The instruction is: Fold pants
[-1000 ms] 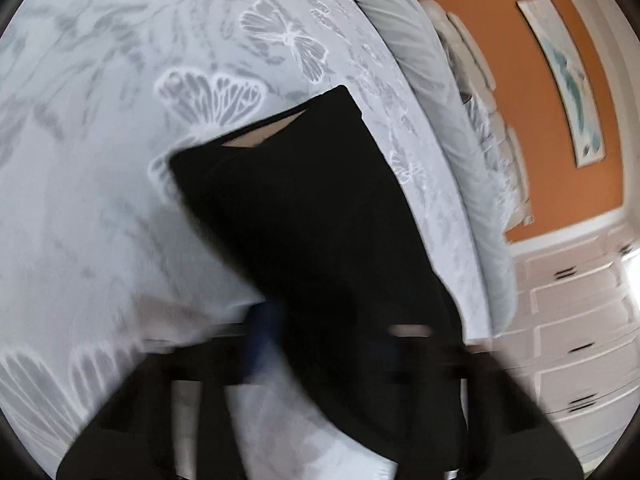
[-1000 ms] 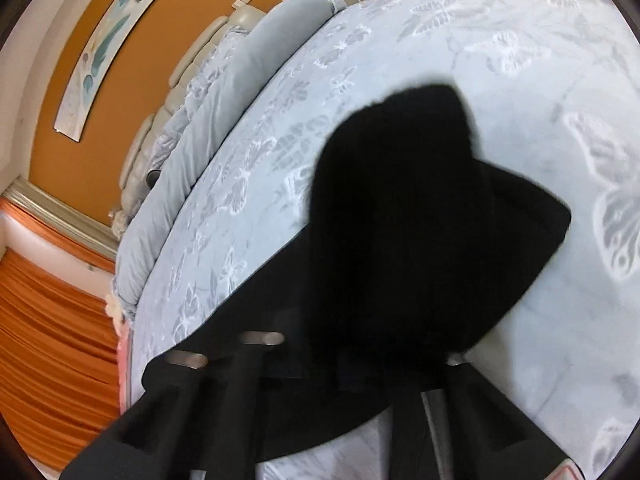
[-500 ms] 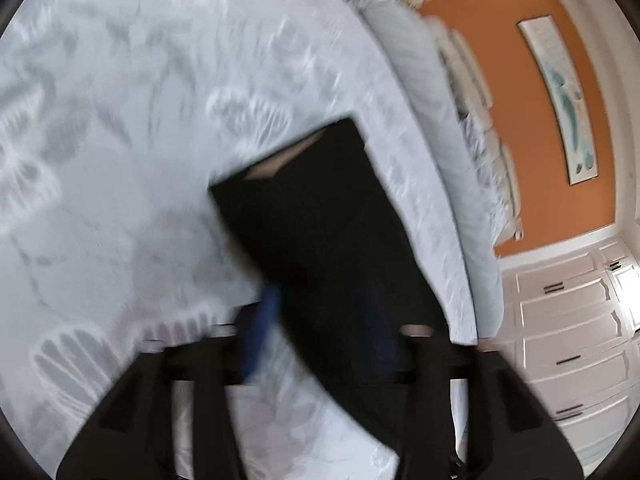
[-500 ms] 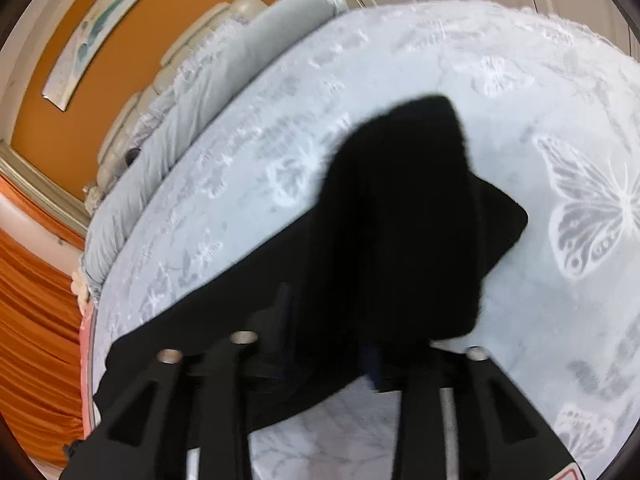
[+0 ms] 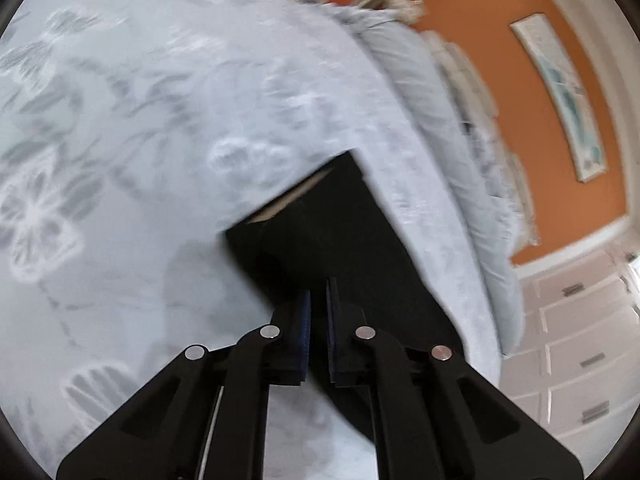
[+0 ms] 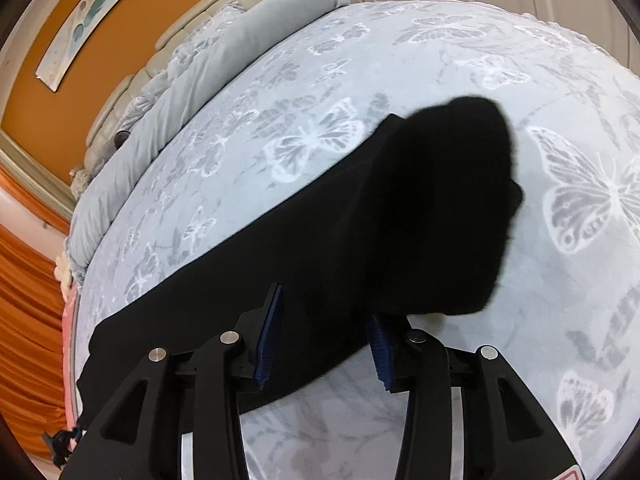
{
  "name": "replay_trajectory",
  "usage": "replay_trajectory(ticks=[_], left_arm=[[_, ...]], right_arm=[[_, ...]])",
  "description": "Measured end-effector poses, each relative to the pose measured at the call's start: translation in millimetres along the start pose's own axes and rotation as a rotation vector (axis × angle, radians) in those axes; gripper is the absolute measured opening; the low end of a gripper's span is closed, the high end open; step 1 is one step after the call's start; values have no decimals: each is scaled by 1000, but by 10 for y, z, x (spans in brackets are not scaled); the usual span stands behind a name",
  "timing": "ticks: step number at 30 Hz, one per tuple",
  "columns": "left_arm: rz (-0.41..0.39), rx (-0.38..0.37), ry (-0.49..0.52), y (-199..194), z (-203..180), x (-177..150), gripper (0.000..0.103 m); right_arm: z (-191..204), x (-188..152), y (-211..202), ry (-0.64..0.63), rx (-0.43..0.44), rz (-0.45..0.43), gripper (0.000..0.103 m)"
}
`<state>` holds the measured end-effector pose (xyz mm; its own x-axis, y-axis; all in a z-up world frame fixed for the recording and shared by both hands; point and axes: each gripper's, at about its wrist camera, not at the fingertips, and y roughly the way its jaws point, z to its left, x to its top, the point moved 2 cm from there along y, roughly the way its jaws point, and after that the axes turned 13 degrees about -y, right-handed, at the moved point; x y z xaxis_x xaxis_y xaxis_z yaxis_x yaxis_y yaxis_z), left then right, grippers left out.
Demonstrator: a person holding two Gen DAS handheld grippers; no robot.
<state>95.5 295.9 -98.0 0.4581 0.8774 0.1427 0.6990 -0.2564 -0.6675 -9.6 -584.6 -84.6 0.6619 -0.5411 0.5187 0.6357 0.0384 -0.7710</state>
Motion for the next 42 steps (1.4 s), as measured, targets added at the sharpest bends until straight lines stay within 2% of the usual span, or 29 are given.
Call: replay_trajectory(ticks=[2, 3, 6, 8, 12, 13, 14, 15, 17, 19, 20, 23, 24, 26, 27, 28, 29, 30, 31, 32, 33, 36, 37, 38, 39, 40, 42], left_arm=[[37, 36, -37, 96, 126, 12, 6], [50, 27, -54, 105, 172, 8, 6], [23, 17, 6, 54, 46, -8, 6], [9, 44, 46, 72, -27, -55, 6], [11, 78, 51, 136, -2, -40, 6], [13, 80, 48, 144, 8, -38, 6], [14, 84, 45, 153, 25, -33, 6], [14, 87, 43, 157, 44, -31, 6], [8, 93, 54, 157, 40, -32, 6], [0, 104, 70, 163, 24, -37, 6], [-1, 108, 72, 169, 22, -36, 6], [3, 110, 69, 190, 31, -27, 6], [3, 112, 70, 191, 38, -23, 6], [6, 107, 68, 191, 46, -24, 6], [7, 106, 67, 195, 53, -20, 6], [9, 105, 63, 202, 62, -15, 6], [11, 105, 61, 211, 69, -11, 7], [10, 106, 62, 214, 71, -13, 7], [8, 108, 69, 216, 67, -16, 7], [5, 109, 78, 210, 61, -16, 7], [1, 109, 83, 203, 58, -21, 7], [1, 112, 86, 198, 63, -27, 7], [4, 114, 82, 201, 70, -25, 7], [5, 118, 79, 200, 77, -31, 8], [4, 123, 73, 195, 87, -28, 8], [4, 122, 71, 187, 89, -28, 8], [-1, 123, 73, 161, 93, -27, 8]], right_arm=[[-84, -24, -25, 18, -1, 1, 40], [-131, -34, -44, 30, 2, -3, 40], [-228, -43, -47, 64, 42, -17, 42], [-232, -14, 0, 60, 49, -25, 47], [-238, 161, 57, 96, 63, -67, 56], [-245, 238, 57, 113, 81, -90, 42], [-237, 299, 28, 113, 109, -119, 16], [-176, 397, -59, 89, 153, -158, 10], [-22, 530, -384, 14, 225, -282, 9], [28, 566, -572, -74, 194, -329, 9], [-117, 510, -467, -54, 155, -294, 9], [-640, 188, 173, 117, 109, -49, 9], [-692, 115, 223, 111, 136, -59, 10], [-638, 171, 141, 87, 128, -60, 24], [-585, 198, 68, 85, 115, -88, 41], [-544, 203, 24, 82, 105, -118, 53], [-521, 197, 28, 80, 90, -125, 53], [-501, 201, 71, 80, 81, -115, 50], [-503, 209, 103, 80, 80, -106, 18], [-486, 232, 109, 83, 82, -115, 11], [-453, 279, 57, 82, 92, -139, 11], [-327, 525, -301, 13, 182, -287, 11], [-305, 562, -337, -15, 180, -309, 24], [-408, 541, -237, -8, 108, -274, 37], [-573, 475, -111, 47, 35, -220, 55], [-784, 362, -1, 129, -53, -169, 40], [-1014, 241, -56, 198, -110, -174, 38]])
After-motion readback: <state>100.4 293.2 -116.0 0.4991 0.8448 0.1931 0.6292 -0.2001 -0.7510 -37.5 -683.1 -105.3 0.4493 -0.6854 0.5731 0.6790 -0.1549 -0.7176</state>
